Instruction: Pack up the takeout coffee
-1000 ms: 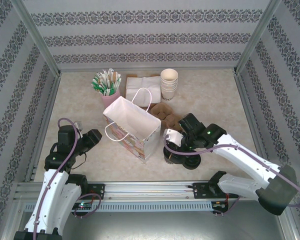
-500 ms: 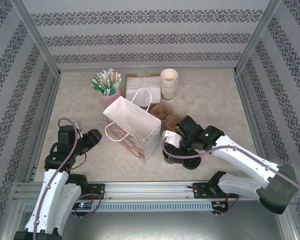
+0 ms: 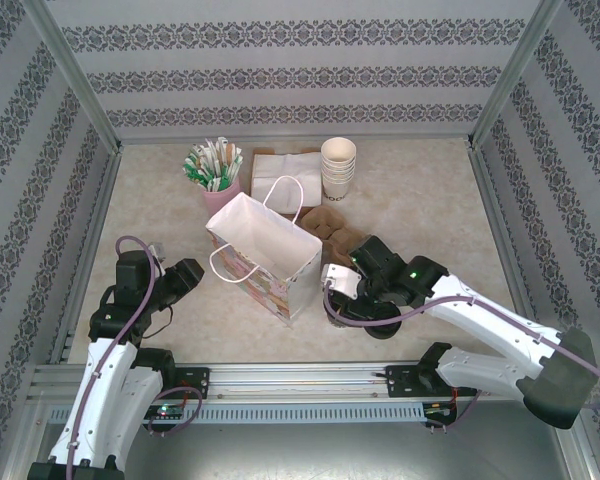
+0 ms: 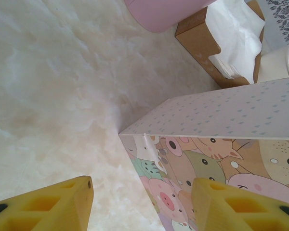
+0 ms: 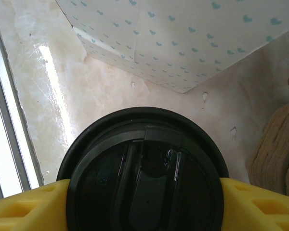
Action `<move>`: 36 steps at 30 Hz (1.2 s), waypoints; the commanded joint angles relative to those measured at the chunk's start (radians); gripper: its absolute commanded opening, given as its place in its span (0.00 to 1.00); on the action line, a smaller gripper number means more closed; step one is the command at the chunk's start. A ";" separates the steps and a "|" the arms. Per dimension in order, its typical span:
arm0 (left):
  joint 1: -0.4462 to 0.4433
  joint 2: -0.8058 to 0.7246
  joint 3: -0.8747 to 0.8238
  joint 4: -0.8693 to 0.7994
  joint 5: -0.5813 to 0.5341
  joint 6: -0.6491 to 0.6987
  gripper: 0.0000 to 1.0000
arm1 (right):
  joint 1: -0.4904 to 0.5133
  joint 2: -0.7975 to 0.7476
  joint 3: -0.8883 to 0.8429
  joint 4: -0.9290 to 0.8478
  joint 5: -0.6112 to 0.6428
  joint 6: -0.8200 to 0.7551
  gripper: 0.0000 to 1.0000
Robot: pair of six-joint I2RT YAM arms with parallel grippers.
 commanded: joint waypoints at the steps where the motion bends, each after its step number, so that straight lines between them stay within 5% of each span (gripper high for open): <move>1: 0.007 0.002 0.027 -0.010 0.003 0.019 0.57 | 0.004 0.053 -0.051 -0.093 0.145 -0.007 0.71; 32: 0.007 0.020 0.046 -0.004 0.008 0.004 0.57 | -0.034 -0.047 0.121 -0.076 0.055 0.100 0.79; 36: 0.007 0.030 0.058 -0.005 0.004 0.010 0.57 | -0.034 -0.103 0.179 -0.016 0.187 0.246 0.76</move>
